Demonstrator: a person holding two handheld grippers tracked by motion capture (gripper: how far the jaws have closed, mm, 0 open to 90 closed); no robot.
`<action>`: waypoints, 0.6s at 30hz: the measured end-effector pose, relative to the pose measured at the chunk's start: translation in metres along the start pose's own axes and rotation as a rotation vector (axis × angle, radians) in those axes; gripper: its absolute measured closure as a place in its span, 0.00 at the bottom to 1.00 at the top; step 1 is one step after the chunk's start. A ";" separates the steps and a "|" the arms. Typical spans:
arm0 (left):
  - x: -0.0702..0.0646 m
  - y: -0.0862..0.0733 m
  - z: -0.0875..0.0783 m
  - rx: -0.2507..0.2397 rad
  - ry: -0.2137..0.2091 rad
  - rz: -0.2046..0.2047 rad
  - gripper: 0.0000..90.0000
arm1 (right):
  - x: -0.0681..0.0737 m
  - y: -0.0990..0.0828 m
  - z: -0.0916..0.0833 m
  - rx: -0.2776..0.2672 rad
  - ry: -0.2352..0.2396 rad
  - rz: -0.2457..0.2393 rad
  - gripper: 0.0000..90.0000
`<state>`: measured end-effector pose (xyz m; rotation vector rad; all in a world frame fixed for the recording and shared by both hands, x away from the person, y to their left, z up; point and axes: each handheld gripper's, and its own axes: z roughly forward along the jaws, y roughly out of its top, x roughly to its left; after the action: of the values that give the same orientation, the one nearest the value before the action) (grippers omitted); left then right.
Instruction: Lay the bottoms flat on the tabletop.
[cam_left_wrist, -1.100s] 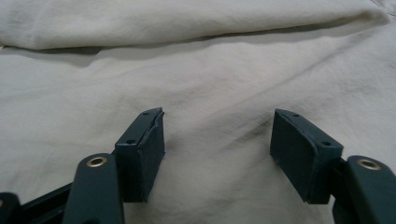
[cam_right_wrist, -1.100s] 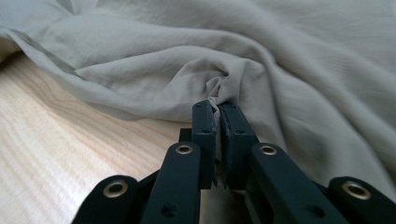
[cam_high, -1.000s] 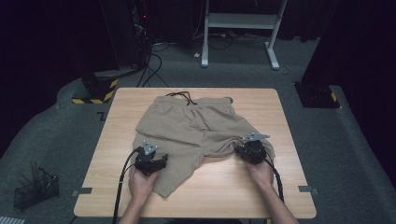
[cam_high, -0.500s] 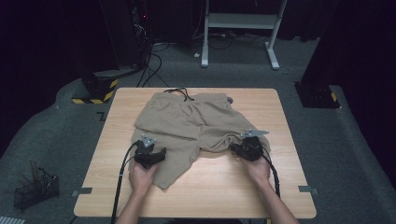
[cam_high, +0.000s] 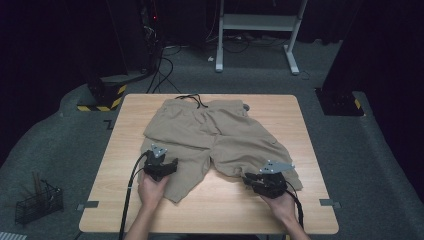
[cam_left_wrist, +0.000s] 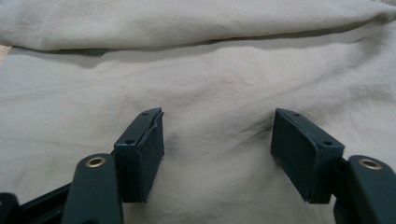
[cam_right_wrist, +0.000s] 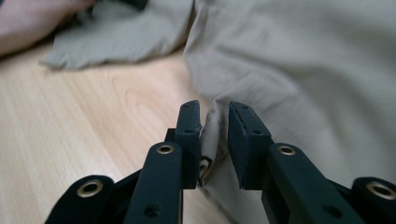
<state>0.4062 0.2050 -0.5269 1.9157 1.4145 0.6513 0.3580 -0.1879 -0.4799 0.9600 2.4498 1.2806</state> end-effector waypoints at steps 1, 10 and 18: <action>0.000 0.000 0.000 0.000 0.000 0.000 0.39 | 0.001 0.001 -0.002 -0.003 -0.014 -0.006 0.81; 0.000 0.000 0.000 0.000 0.000 -0.002 0.39 | -0.008 -0.014 0.015 0.099 -0.116 -0.007 0.97; 0.000 0.000 0.000 0.000 0.000 -0.001 0.39 | 0.020 -0.025 0.009 0.094 0.037 -0.088 0.84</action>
<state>0.4060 0.2050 -0.5269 1.9145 1.4159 0.6511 0.3355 -0.1794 -0.5036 0.8479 2.5703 1.1740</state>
